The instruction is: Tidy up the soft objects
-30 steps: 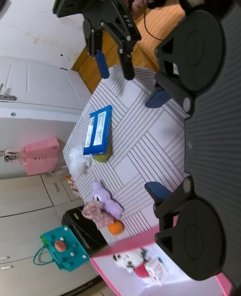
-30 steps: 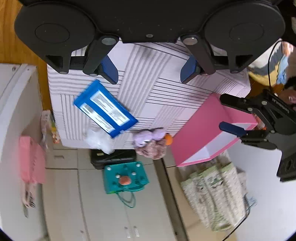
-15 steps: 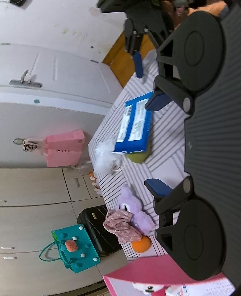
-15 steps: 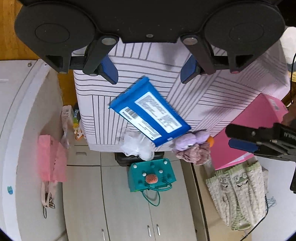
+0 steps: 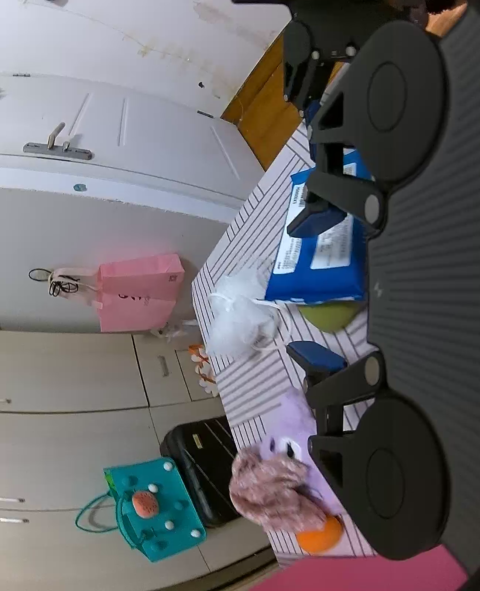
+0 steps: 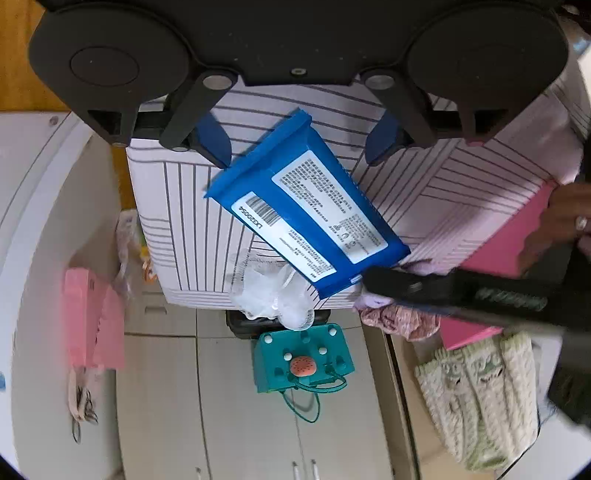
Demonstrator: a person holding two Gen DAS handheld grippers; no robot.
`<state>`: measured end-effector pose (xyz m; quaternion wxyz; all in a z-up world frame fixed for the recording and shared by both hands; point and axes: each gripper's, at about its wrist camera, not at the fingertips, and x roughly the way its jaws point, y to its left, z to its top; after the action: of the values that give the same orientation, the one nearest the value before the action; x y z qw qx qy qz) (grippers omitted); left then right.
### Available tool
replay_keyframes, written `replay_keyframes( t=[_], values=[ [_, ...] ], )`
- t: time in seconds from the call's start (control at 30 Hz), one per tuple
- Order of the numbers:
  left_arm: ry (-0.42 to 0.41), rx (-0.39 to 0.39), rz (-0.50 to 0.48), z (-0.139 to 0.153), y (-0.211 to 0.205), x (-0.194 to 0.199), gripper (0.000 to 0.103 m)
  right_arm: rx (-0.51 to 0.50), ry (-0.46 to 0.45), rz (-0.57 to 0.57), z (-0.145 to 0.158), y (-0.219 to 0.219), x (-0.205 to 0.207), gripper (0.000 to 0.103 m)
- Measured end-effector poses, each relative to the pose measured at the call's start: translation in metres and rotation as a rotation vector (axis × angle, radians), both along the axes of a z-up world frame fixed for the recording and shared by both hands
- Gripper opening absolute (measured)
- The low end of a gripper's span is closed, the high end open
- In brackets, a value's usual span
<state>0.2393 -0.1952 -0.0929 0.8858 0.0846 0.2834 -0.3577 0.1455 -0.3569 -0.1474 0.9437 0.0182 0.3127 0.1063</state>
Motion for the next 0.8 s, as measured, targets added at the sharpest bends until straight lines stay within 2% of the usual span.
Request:
replay_keyframes(
  t=[0.13, 0.17, 0.27, 0.33, 0.37, 0.43, 0.5, 0.63, 0.8],
  values=[
    [0.021, 0.019, -0.016, -0.011, -0.007, 0.0, 0.045, -0.071, -0.026, -0.01, -0.003, 0.01, -0.004, 0.085],
    [0.024, 0.024, -0.02, -0.013, -0.008, -0.002, 0.041, -0.072, -0.031, -0.014, -0.004, 0.01, -0.004, 0.087],
    [-0.002, 0.028, -0.016, -0.016, -0.009, -0.007, 0.036, -0.046, -0.048, -0.021, -0.004, 0.008, -0.006, 0.087],
    [-0.031, 0.046, -0.018, -0.016, -0.011, -0.012, 0.035, 0.002, -0.061, -0.053, -0.003, 0.004, -0.008, 0.079],
    [-0.044, 0.056, -0.025, -0.017, -0.013, -0.014, 0.035, 0.02, -0.063, -0.069, -0.003, 0.001, -0.009, 0.069],
    [-0.065, 0.068, -0.032, -0.017, -0.016, -0.019, 0.035, 0.042, -0.069, -0.071, -0.003, -0.002, -0.009, 0.061],
    [-0.059, 0.054, -0.044, -0.016, -0.018, -0.022, 0.035, 0.06, -0.077, -0.077, -0.004, -0.003, -0.01, 0.043],
    [-0.079, 0.067, -0.035, -0.019, -0.022, -0.031, 0.035, 0.037, -0.105, -0.085, -0.007, 0.001, -0.013, 0.037],
    [-0.064, 0.028, -0.014, -0.021, -0.021, -0.036, 0.035, 0.056, -0.133, -0.1, -0.011, -0.002, -0.018, 0.034]
  ],
)
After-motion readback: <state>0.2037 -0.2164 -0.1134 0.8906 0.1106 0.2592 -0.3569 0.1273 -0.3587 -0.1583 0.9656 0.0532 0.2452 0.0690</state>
